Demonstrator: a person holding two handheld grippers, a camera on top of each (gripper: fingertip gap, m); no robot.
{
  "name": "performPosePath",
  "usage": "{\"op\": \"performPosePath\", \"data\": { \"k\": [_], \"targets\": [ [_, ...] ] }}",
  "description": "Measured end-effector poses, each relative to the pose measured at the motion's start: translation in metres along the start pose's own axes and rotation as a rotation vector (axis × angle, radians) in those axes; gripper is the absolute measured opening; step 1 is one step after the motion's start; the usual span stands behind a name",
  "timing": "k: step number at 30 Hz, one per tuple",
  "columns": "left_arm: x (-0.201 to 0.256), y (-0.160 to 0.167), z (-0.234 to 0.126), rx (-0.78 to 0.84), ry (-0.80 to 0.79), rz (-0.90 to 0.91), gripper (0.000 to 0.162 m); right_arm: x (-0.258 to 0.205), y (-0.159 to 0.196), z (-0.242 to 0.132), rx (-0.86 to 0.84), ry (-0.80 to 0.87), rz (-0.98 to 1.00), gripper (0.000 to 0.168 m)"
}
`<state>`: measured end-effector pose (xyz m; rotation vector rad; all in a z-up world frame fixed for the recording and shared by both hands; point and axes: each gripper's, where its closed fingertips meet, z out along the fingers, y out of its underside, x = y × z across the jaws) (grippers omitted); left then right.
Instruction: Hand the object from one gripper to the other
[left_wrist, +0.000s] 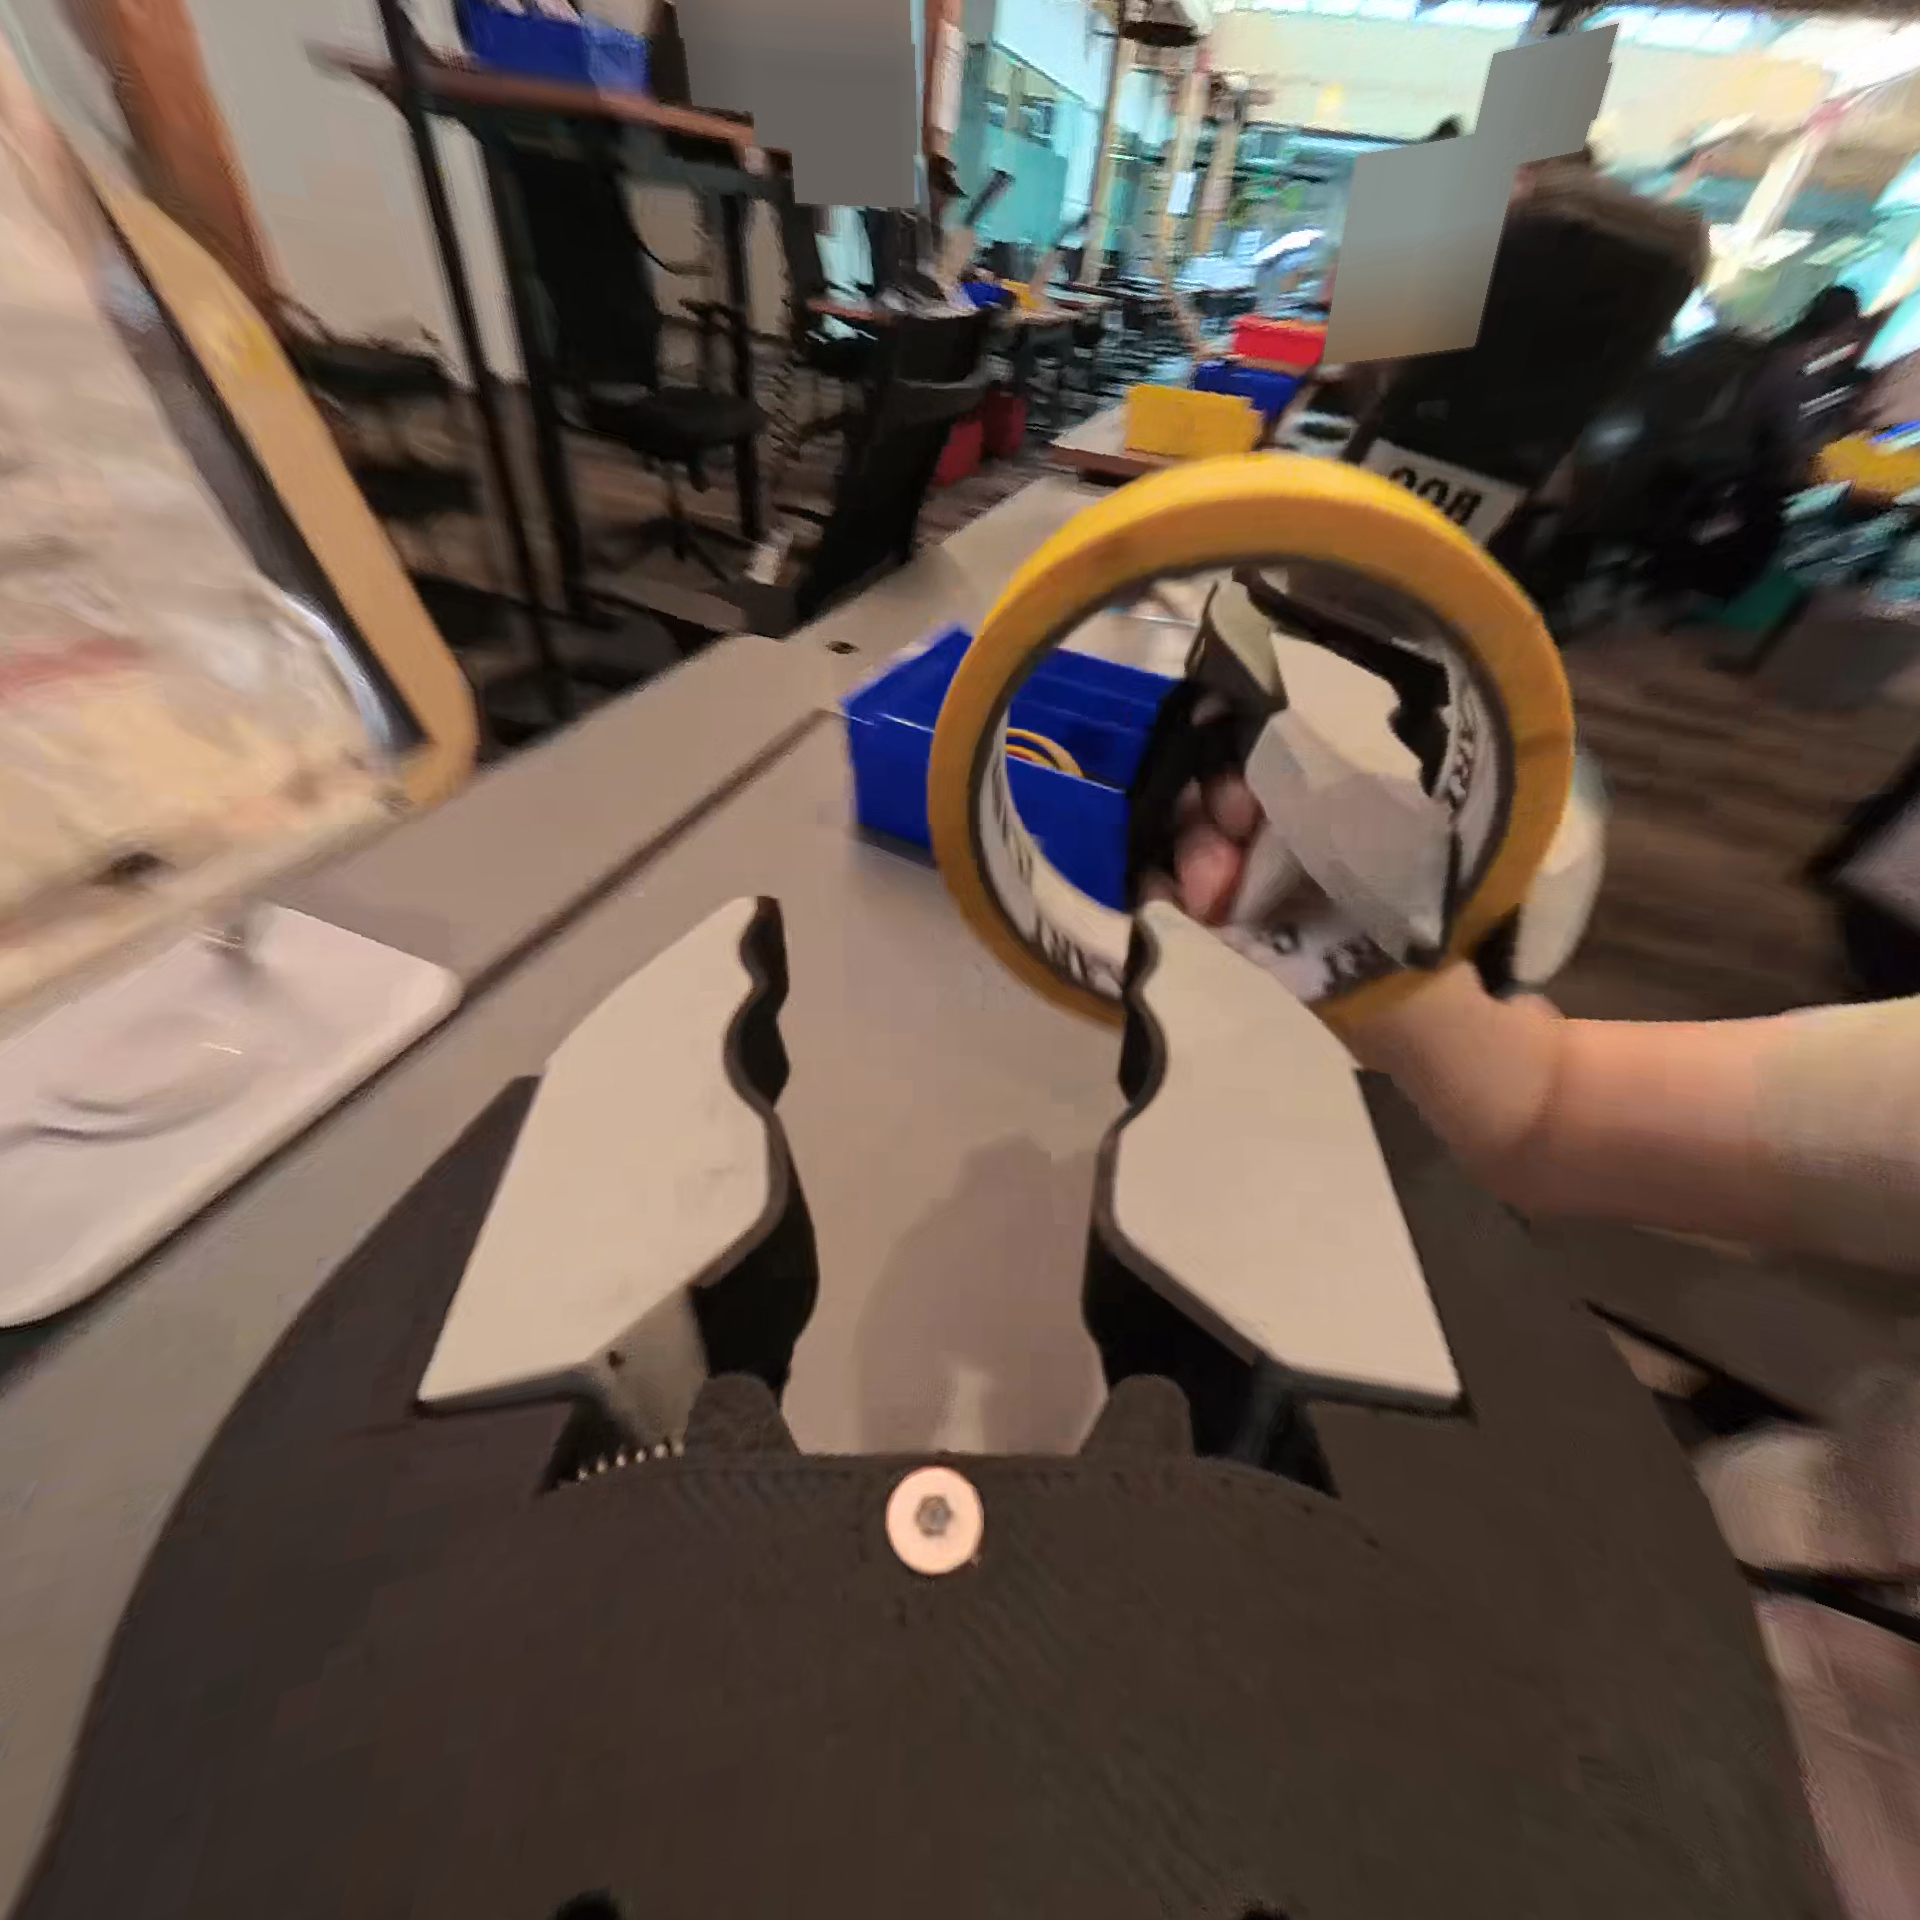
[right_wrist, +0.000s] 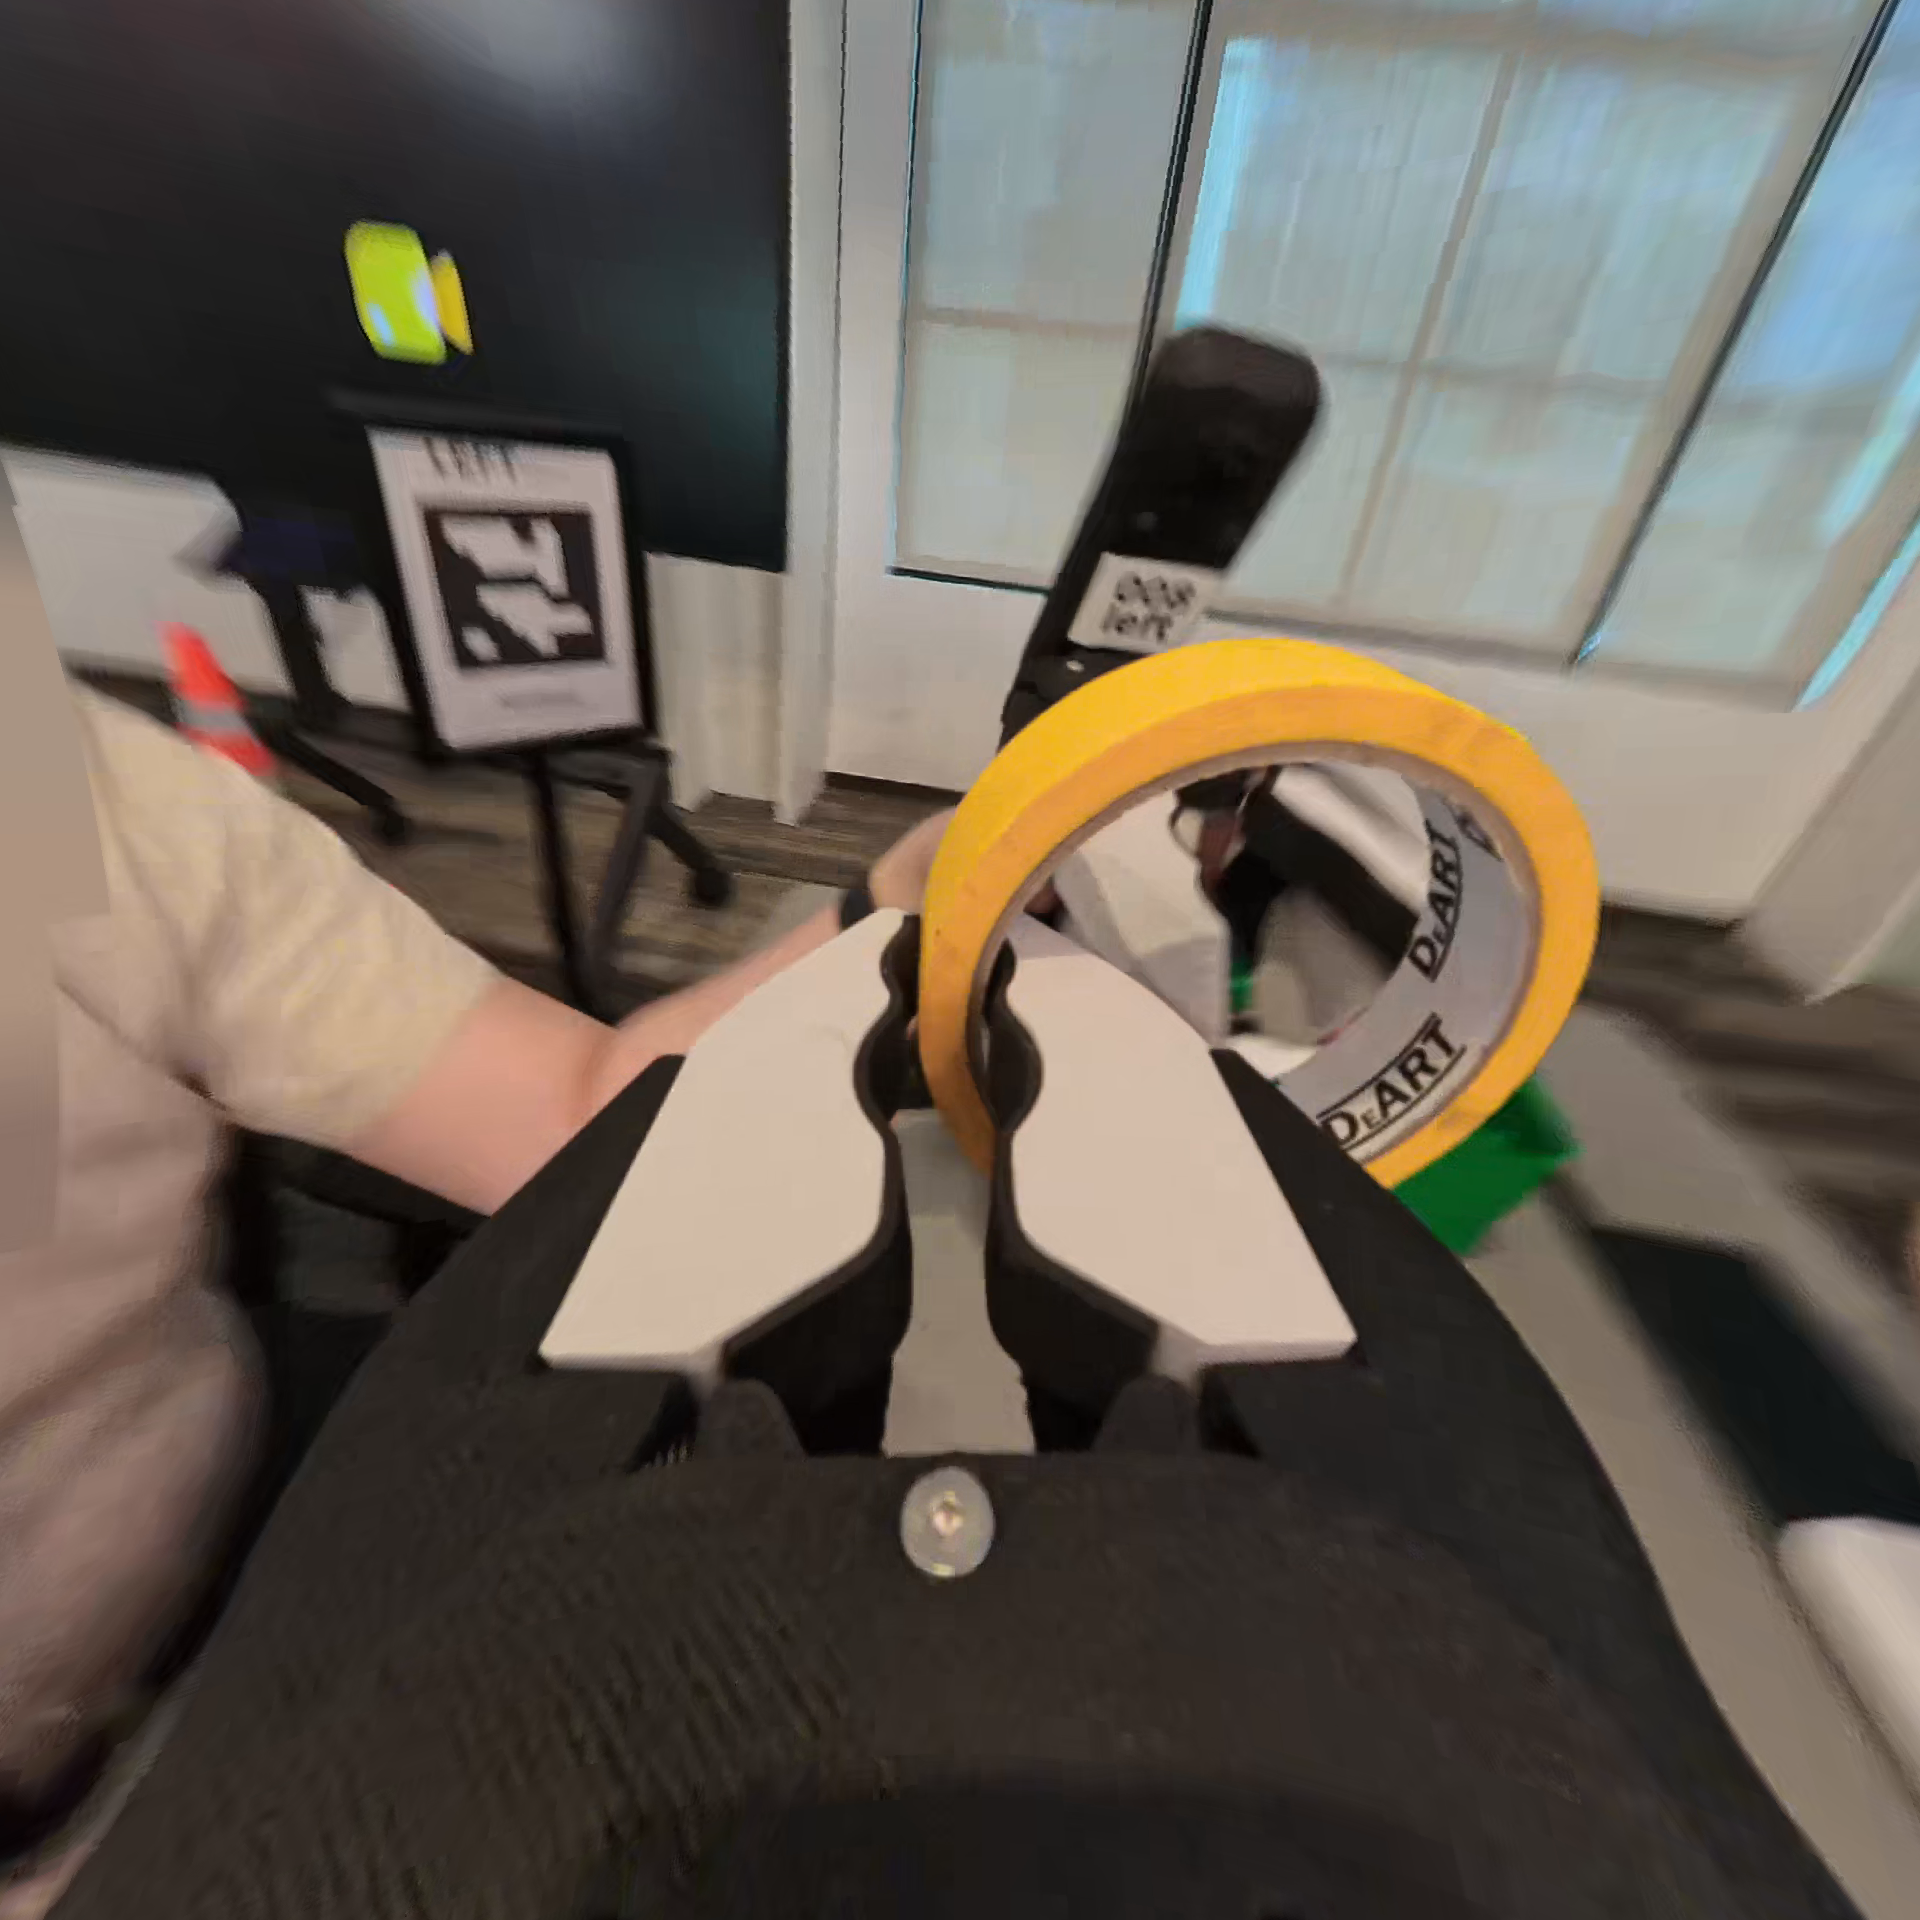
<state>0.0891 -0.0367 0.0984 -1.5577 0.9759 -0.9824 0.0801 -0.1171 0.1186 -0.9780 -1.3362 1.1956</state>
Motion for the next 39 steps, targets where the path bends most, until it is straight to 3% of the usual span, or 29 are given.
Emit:
{"op": "performPosePath", "data": {
  "k": [2, 5, 8, 11, 14, 18, 20, 24, 26, 31, 35, 39],
  "targets": [
    [0.012, 0.003, -0.008, -0.007, 0.178, -0.16, 0.073, -0.004, -0.002, -0.005, -0.018, 0.087, -0.339, 0.011],
    [0.023, -0.013, -0.021, 0.089, 0.341, -0.263, 0.071, 0.0, -0.003, -0.01, -0.109, 0.255, -0.738, 0.011],
    [0.041, -0.019, -0.024, 0.1, 0.372, -0.176, 0.072, 0.008, 0.003, -0.01, -0.232, 0.378, -0.986, 0.011],
    [0.057, -0.03, -0.023, 0.11, 0.276, -0.065, 0.076, 0.028, 0.018, -0.013, -0.419, 0.479, -1.14, 0.011],
    [0.068, -0.048, -0.024, 0.154, 0.092, 0.05, 0.076, 0.055, 0.037, -0.021, -0.644, 0.577, -1.152, 0.011],
    [0.038, -0.049, -0.026, 0.094, -0.376, 0.169, 0.07, 0.072, 0.048, -0.027, -0.796, 0.655, -1.181, 0.011],
    [0.029, -0.043, -0.023, 0.056, -0.452, 0.148, 0.071, 0.074, 0.049, -0.027, -0.826, 0.671, -1.181, 0.011],
    [0.023, -0.032, -0.01, 0.01, -0.392, 0.091, 0.06, 0.073, 0.049, -0.025, -0.847, 0.678, -1.197, 0.011],
    [0.031, -0.029, -0.004, -0.003, -0.293, 0.087, 0.029, 0.075, 0.051, -0.026, -0.864, 0.683, -1.194, 0.011],
    [0.025, -0.043, -0.018, 0.083, -0.256, 0.076, 0.028, 0.06, 0.044, -0.017, -0.721, 0.623, -1.198, 0.023],
    [0.027, -0.055, -0.046, 0.196, -0.105, -0.037, 0.028, 0.027, 0.033, -0.017, -0.544, 0.44, -0.968, 0.025],
    [0.027, -0.063, -0.072, 0.285, -0.014, -0.092, 0.028, 0.003, 0.017, -0.027, -0.283, 0.226, -0.541, 0.025]
  ]
}}
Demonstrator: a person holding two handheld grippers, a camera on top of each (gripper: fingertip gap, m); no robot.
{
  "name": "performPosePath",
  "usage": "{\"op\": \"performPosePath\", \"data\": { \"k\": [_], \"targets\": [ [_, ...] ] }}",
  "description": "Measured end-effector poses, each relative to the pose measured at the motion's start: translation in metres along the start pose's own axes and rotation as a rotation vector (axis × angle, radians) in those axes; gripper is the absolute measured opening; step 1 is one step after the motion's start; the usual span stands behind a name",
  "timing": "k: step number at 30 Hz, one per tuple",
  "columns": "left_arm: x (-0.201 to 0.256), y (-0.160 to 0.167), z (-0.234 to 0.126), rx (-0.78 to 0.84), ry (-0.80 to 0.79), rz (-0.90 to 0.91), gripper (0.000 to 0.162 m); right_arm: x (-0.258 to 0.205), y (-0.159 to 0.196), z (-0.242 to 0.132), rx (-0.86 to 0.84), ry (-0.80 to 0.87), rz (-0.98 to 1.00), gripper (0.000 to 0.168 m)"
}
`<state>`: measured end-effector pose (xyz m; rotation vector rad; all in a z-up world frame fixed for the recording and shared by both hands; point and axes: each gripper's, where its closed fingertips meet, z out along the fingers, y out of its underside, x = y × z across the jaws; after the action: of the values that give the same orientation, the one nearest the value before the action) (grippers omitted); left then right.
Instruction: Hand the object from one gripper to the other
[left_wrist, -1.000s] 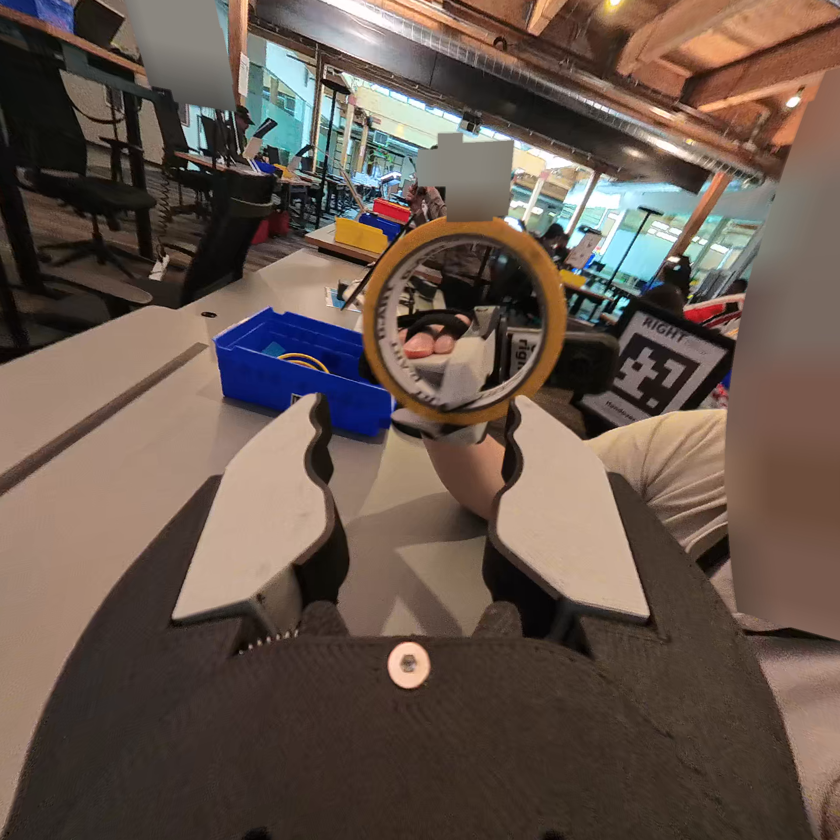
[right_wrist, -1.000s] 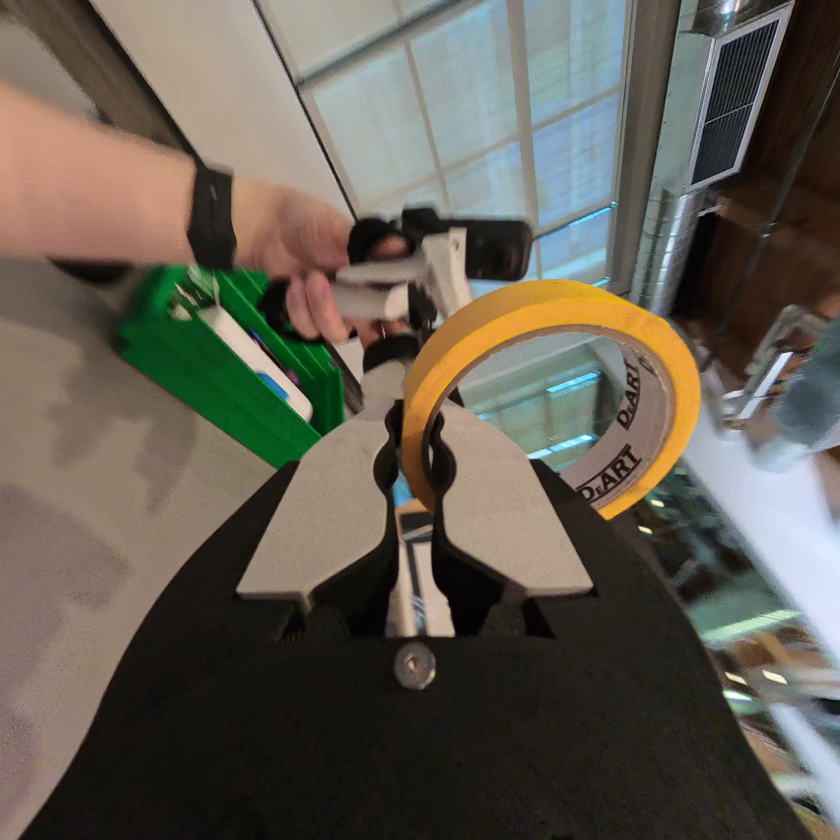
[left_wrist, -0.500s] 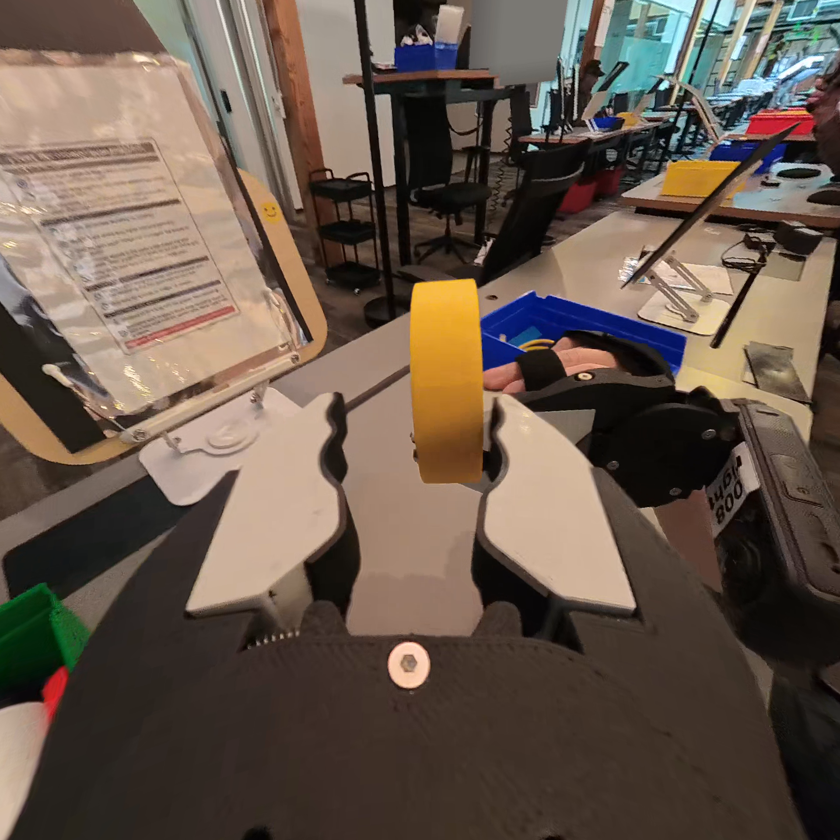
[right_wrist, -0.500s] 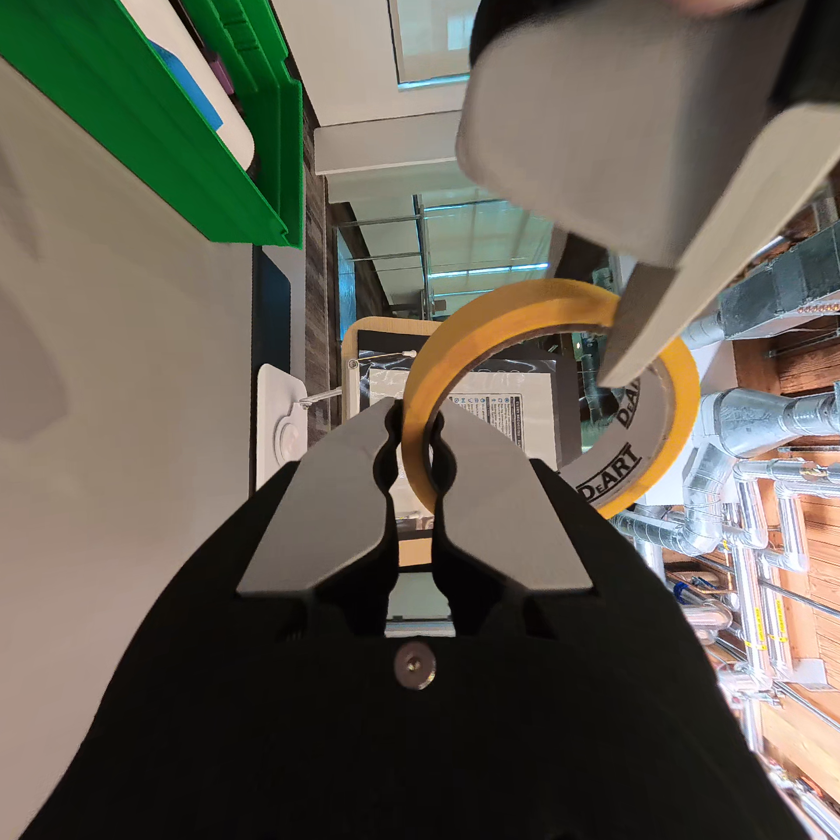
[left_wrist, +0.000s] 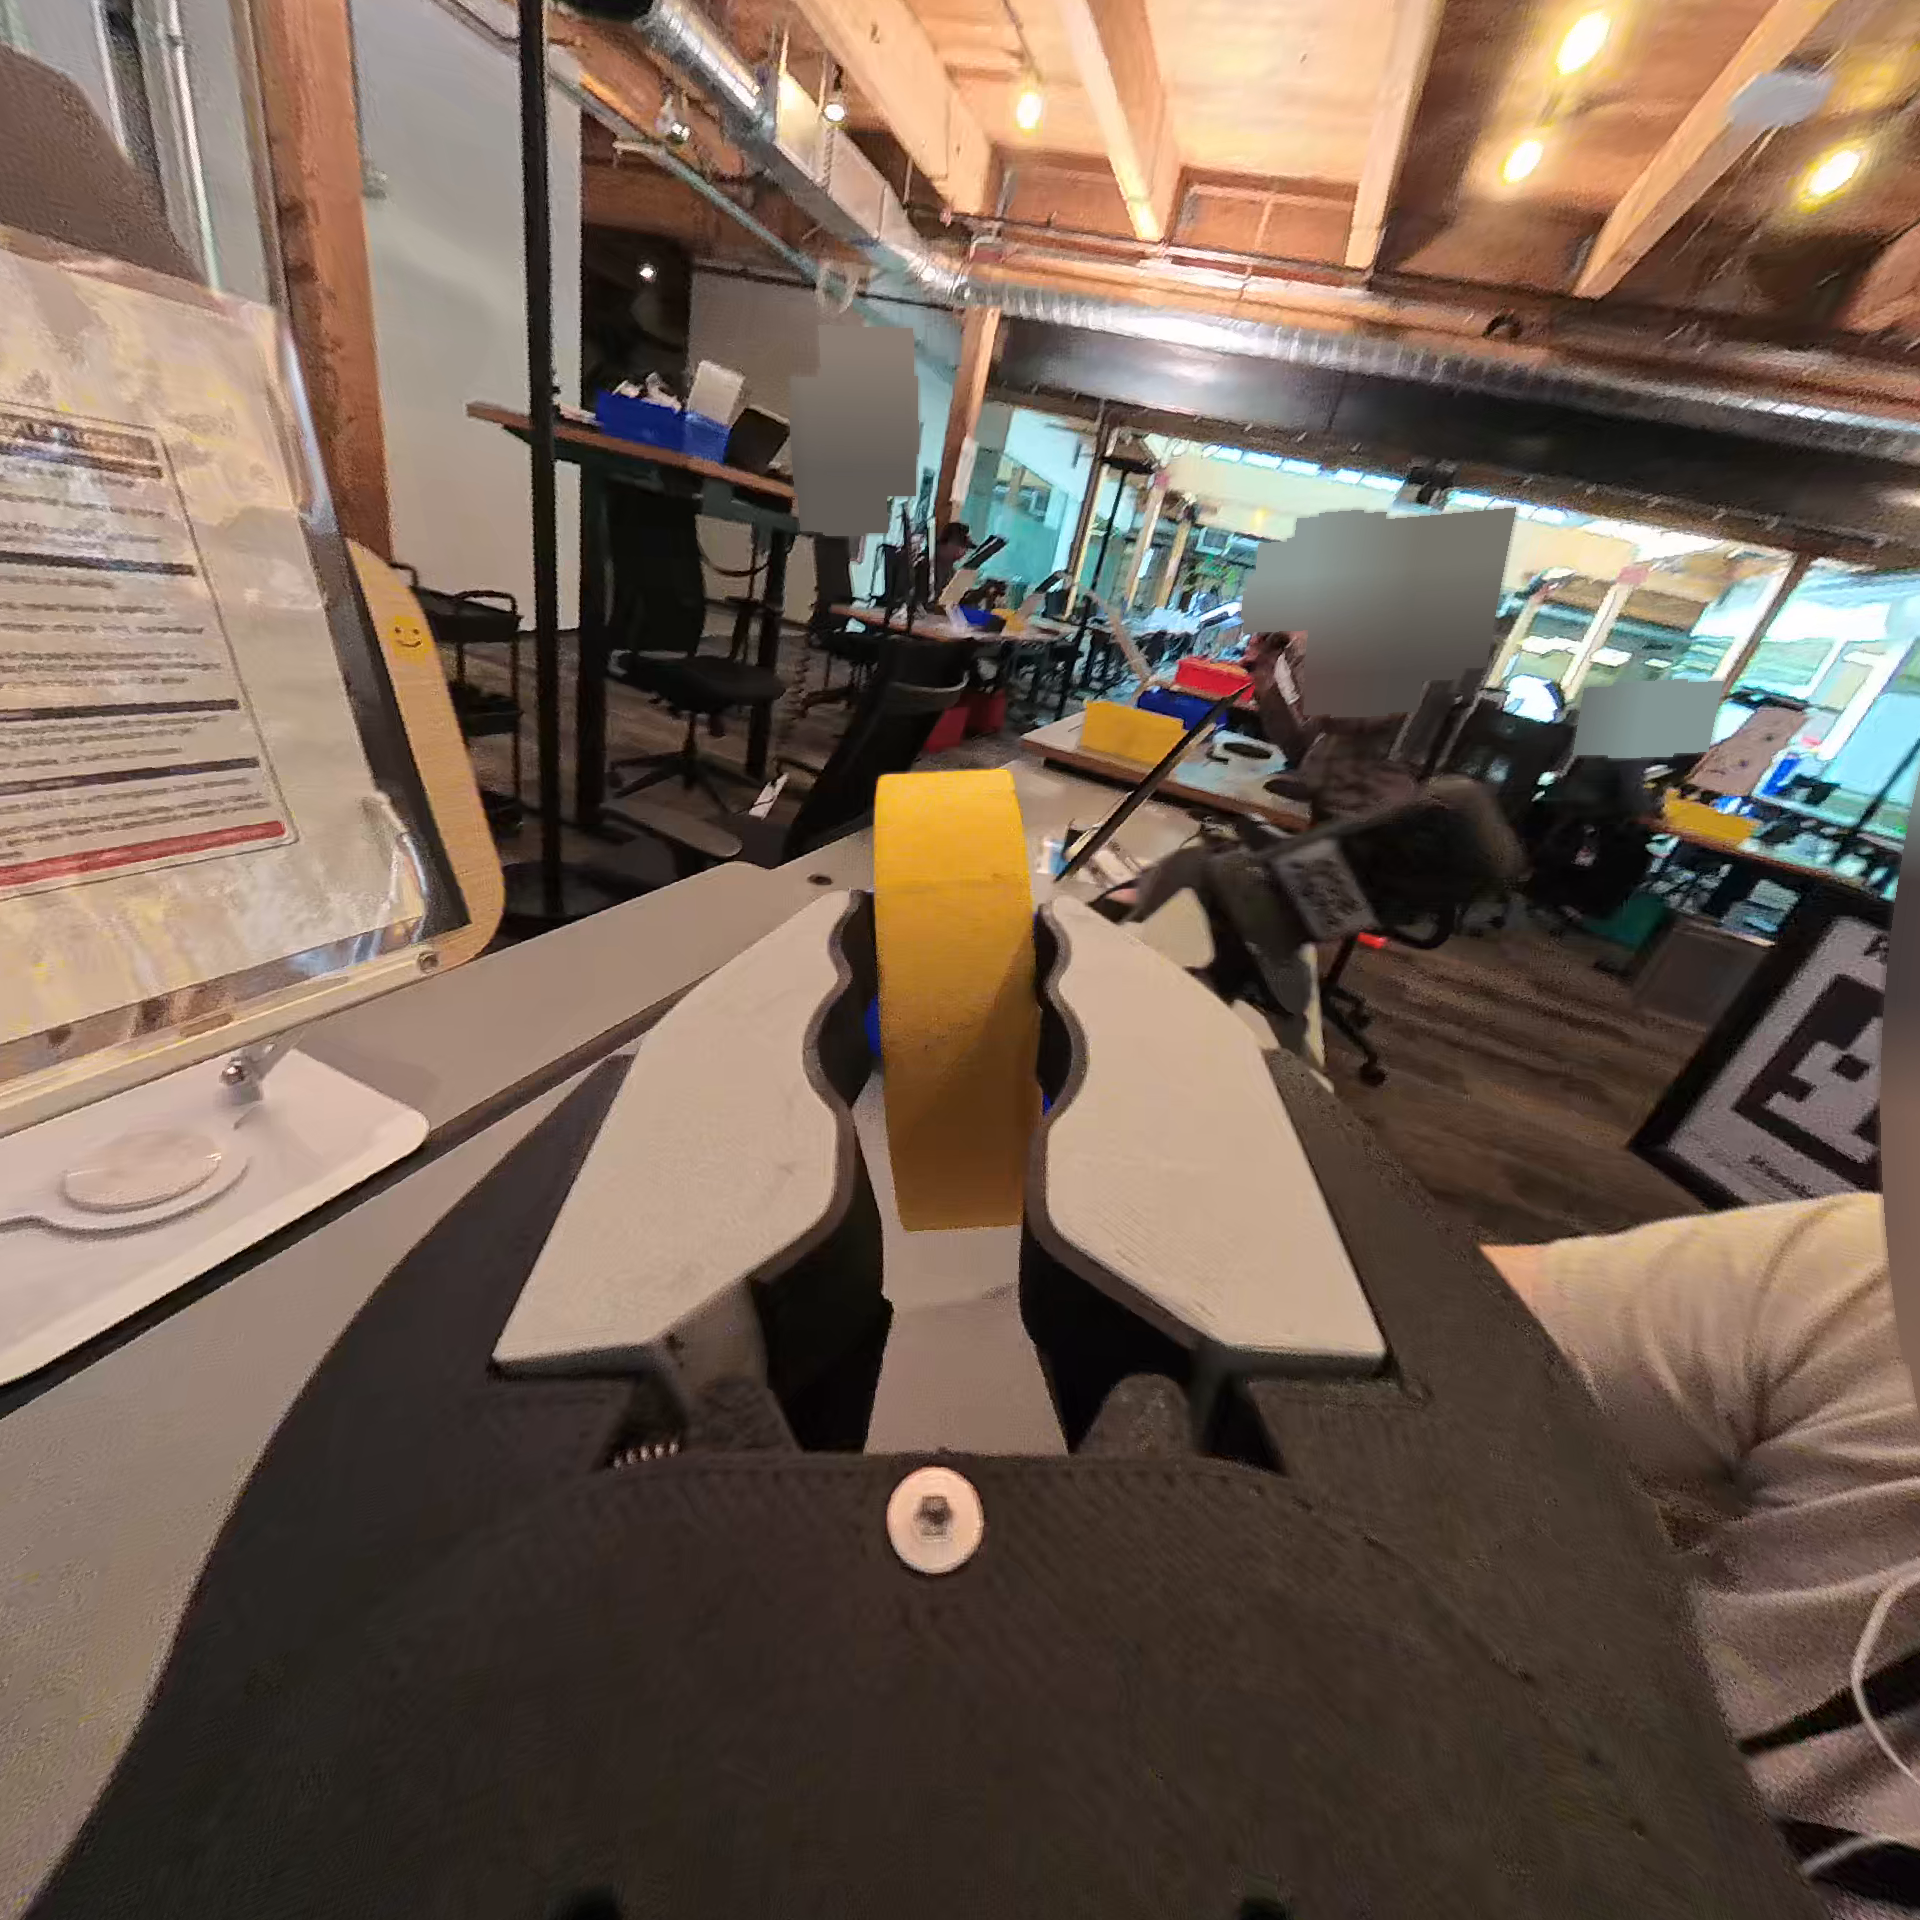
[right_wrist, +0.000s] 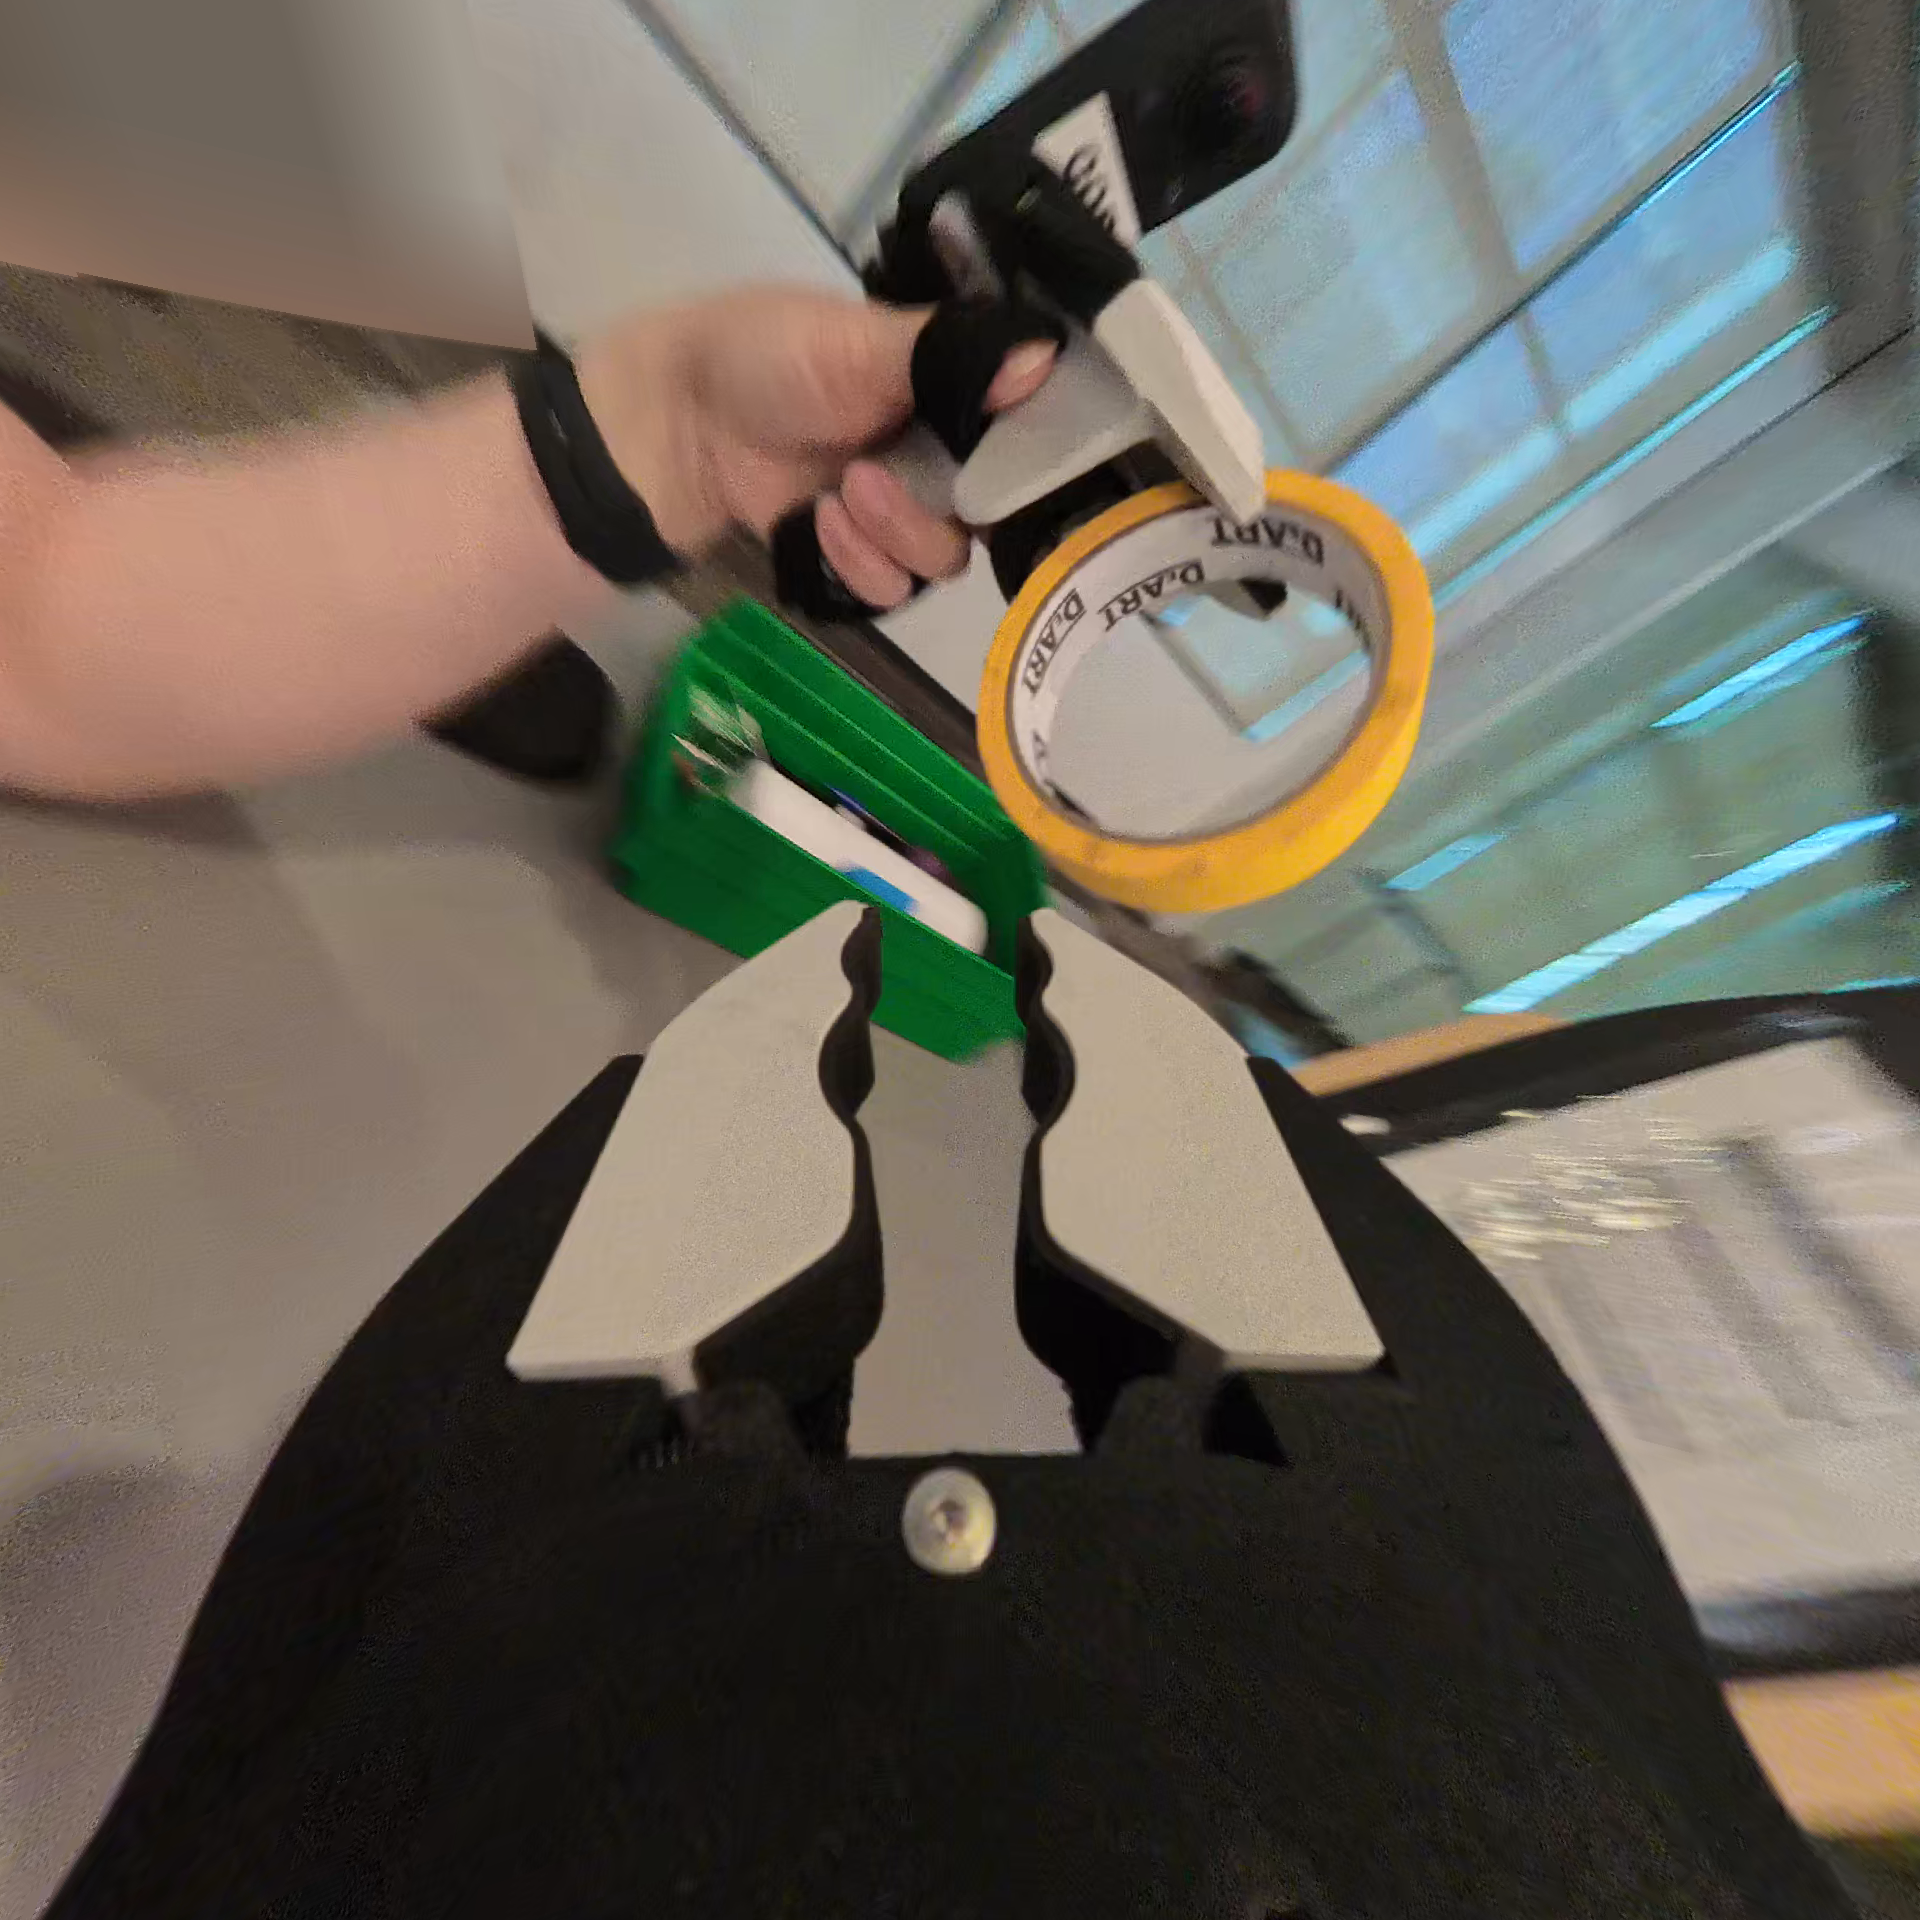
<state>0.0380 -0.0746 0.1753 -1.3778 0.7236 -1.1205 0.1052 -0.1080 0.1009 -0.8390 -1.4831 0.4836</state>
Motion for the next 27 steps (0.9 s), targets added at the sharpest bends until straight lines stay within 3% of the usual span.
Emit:
{"op": "performPosePath", "data": {
  "k": [4, 7, 10, 13, 18, 21, 22, 24, 27],
  "targets": [
    [0.009, -0.01, -0.011, 0.056, 0.076, -0.027, 0.028, 0.004, -0.009, 0.003, 0.272, -0.247, 0.58, 0.048],
    [0.011, -0.011, -0.01, 0.064, 0.076, -0.021, 0.028, 0.029, -0.009, 0.026, 0.473, -0.256, 0.952, 0.068],
    [0.008, -0.011, -0.007, 0.066, 0.044, -0.005, 0.029, 0.038, -0.006, 0.042, 0.658, -0.263, 1.169, 0.067],
    [0.004, -0.011, -0.005, 0.062, 0.024, 0.0, 0.028, 0.039, -0.004, 0.047, 0.766, -0.214, 1.207, 0.058],
    [0.002, -0.011, -0.004, 0.076, 0.035, -0.013, 0.028, 0.04, -0.008, 0.045, 0.838, -0.169, 1.218, 0.027],
    [-0.001, -0.005, -0.002, 0.045, 0.022, -0.003, 0.028, 0.048, -0.003, 0.038, 0.824, -0.105, 1.195, 0.027],
    [-0.006, 0.0, -0.002, 0.01, -0.014, 0.02, 0.03, 0.052, 0.0, 0.034, 0.802, -0.069, 1.168, 0.027],
    [-0.021, -0.001, -0.007, 0.002, -0.158, 0.115, 0.061, 0.062, 0.01, 0.027, 0.686, 0.067, 1.052, 0.027],
    [-0.02, -0.011, -0.012, 0.035, -0.272, 0.313, 0.065, 0.075, 0.025, 0.016, 0.448, 0.292, 0.794, 0.027]
  ]
}}
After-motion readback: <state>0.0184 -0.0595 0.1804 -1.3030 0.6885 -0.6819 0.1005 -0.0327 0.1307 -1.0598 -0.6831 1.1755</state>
